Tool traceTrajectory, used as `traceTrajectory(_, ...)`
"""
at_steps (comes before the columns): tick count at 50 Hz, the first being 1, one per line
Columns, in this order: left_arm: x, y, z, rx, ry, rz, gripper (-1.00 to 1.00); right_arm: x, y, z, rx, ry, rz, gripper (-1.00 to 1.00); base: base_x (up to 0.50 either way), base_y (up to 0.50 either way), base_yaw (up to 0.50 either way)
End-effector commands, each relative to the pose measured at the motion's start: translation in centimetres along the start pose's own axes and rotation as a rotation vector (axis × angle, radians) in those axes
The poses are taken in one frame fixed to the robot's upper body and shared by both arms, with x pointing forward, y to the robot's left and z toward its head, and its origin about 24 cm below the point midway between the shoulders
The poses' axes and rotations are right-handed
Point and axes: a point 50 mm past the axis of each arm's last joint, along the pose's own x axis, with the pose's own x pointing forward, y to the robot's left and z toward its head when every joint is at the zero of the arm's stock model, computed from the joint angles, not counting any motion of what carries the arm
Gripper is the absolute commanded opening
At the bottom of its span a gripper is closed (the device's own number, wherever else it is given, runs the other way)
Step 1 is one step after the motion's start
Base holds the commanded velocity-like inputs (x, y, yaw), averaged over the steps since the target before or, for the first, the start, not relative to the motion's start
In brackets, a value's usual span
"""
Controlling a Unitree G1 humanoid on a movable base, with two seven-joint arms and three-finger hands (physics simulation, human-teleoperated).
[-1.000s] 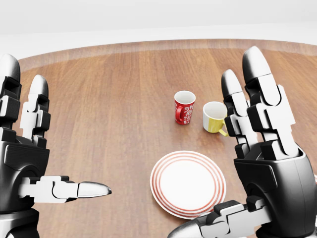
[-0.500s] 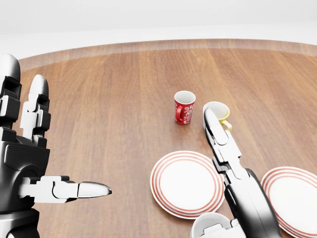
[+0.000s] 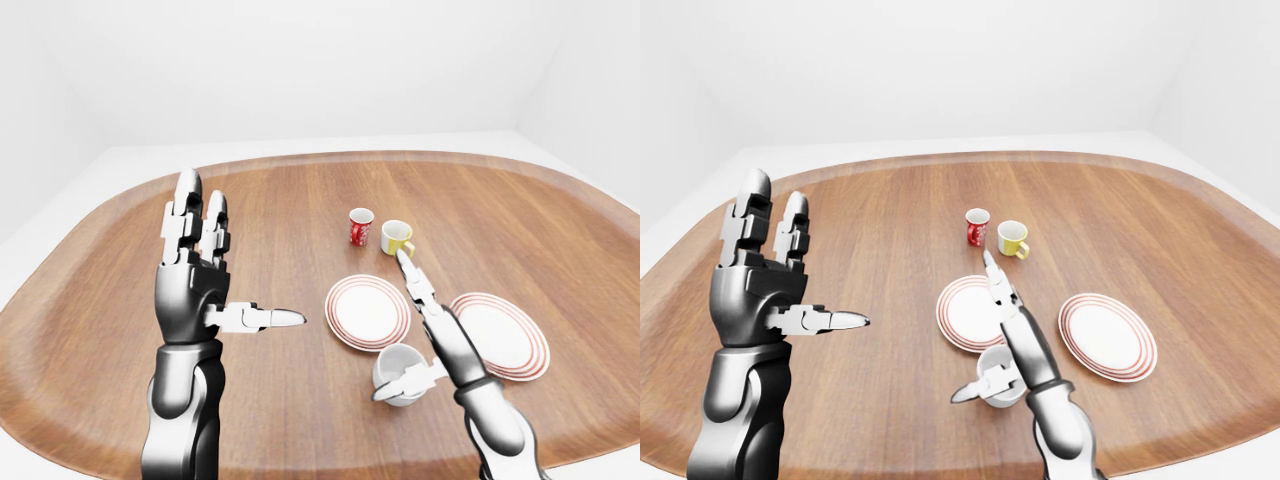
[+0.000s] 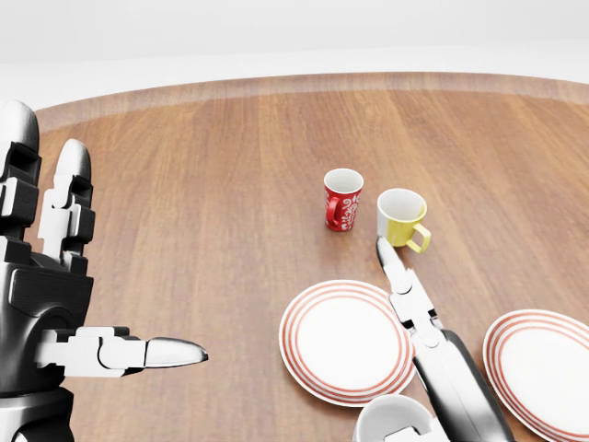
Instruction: Put the white mug on the left plate.
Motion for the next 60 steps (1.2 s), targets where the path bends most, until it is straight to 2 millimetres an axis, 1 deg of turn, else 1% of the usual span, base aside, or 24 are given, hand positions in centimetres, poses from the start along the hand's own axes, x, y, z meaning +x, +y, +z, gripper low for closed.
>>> traceTrajectory(1,0.0,0.0,0.0,0.000,0.001,-0.001,1.00,-0.5,0.3,-2.0,-0.142,0.125,0.015,1.00,0.00,0.00,0.00)
traceTrajectory(7,0.0,0.0,0.0,0.000,0.000,-0.002,1.00,-0.6,0.4,-2.8,-0.159,0.171,0.018,1.00,0.00,0.00,0.00)
traceTrajectory(27,0.0,-0.1,0.0,0.000,0.000,-0.002,1.00,-0.7,0.9,-3.5,-0.282,0.229,0.051,1.00,0.00,0.00,0.00)
traceTrajectory(37,-0.1,0.0,-0.1,0.000,0.005,-0.002,1.00,-0.3,1.1,-3.9,-0.351,0.250,0.068,1.00,0.00,0.00,0.00)
traceTrajectory(53,0.0,0.0,0.0,-0.001,-0.002,0.000,1.00,0.4,2.0,-4.2,-0.402,0.253,0.125,1.00,0.00,0.00,0.00)
traceTrajectory(60,0.1,0.1,0.1,-0.001,-0.004,0.002,1.00,0.8,2.6,-5.2,-0.407,0.278,0.149,1.00,0.00,0.00,0.00)
